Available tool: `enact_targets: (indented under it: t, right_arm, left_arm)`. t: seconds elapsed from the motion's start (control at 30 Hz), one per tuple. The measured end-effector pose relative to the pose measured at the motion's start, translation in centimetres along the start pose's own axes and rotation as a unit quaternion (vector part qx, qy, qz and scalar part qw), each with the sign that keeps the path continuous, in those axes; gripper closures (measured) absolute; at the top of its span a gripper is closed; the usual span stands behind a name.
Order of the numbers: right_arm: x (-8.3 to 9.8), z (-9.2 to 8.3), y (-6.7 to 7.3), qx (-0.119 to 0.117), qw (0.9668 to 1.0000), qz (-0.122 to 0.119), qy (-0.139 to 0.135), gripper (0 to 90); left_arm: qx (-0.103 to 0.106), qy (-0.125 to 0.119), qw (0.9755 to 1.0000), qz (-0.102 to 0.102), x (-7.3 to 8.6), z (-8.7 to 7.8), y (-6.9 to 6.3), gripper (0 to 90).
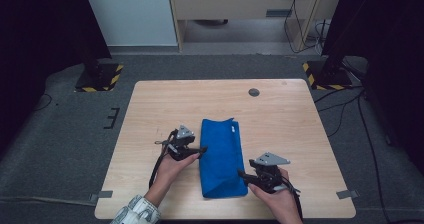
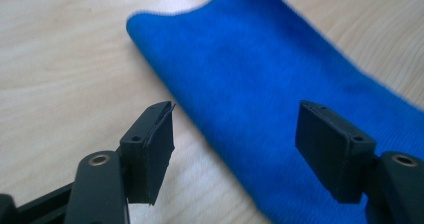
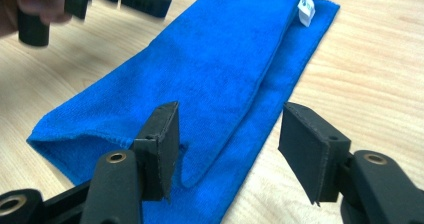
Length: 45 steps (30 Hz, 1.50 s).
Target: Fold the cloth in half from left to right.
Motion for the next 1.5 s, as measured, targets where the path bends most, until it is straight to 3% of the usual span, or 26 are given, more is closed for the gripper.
enact_targets:
  t: [0.3, 0.53, 0.73, 1.03, 1.2, 1.3, 1.5]
  right_arm:
    - [-0.1, -0.6, 0.0, -0.007, 0.9999, -0.007, 0.002, 39.5]
    - [0.6, -1.6, -0.5, -0.006, 1.0, 0.002, 0.004, 38.0]
    - [0.6, -2.4, -1.8, -0.002, 0.9999, 0.016, -0.006, 37.2]
    - [-1.4, 0.7, -2.7, -0.007, 0.9999, 0.003, -0.009, 46.6]
    - [-2.9, 3.3, -3.2, -0.003, 1.0, -0.005, -0.006, 51.6]
    - [-3.5, 4.5, -3.7, 0.002, 1.0, -0.007, -0.002, 50.7]
    - [-5.6, 7.0, -4.7, 0.018, 0.9998, -0.005, 0.004, 40.4]
  left_arm:
    - [-0.019, 0.04, 0.999, 0.009, 1.9, 1.3, 0.2, 32.3]
    - [-0.027, 0.045, 0.9985, 0.019, 2.1, 1.5, 0.2, 33.0]
    - [-0.028, 0.044, 0.9985, 0.019, 2.1, 1.5, 0.1, 32.9]
    - [-0.026, 0.02, 0.9994, 0.012, 1.5, 1.0, 0.2, 25.7]
    - [-0.026, 0.011, 0.9995, 0.011, 1.2, 0.7, 0.4, 22.9]
    - [-0.028, 0.004, 0.9996, 0.01, 0.8, 0.6, 0.6, 22.3]
    - [-0.032, -0.014, 0.9994, -0.007, -0.1, 0.3, 1.4, 21.8]
Point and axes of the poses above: each handheld gripper's, and its own axes: z roughly forward along the jaws, x roughly out of its underside, y roughly to its left, the point moved 8 cm from there along z, roughly forward along the jaws, and after that the axes turned 4 degrees about y, right-handed, at the moved point
